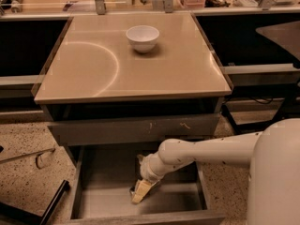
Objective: Pick redbull can from middle drawer and place on counter
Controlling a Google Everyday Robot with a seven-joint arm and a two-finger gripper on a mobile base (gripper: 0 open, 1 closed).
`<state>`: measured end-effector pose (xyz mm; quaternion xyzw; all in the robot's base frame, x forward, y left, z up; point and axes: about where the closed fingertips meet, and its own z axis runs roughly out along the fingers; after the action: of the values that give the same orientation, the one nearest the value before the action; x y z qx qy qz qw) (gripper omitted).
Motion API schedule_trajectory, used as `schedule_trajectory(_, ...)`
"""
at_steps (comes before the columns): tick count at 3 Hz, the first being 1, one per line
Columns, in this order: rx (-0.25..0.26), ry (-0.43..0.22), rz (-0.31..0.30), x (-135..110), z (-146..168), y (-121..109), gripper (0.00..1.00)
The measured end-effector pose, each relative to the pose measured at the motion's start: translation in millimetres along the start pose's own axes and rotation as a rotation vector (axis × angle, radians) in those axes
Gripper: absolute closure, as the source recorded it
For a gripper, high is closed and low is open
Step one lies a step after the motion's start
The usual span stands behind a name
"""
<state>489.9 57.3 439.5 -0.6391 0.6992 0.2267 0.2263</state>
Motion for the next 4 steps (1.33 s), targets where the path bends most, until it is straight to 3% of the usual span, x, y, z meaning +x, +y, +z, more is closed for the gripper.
schedule_trajectory(1, 0.003, -0.012, 0.005, 5.1, 5.4, -0.2, 0.00)
schedule_trajectory(3, 0.076, -0.026, 0.013, 35.8, 13.4, -6.5, 0.00)
schedule_trajectory(4, 0.071, -0.010, 0.003, 43.3, 26.0, -10.7, 0.00)
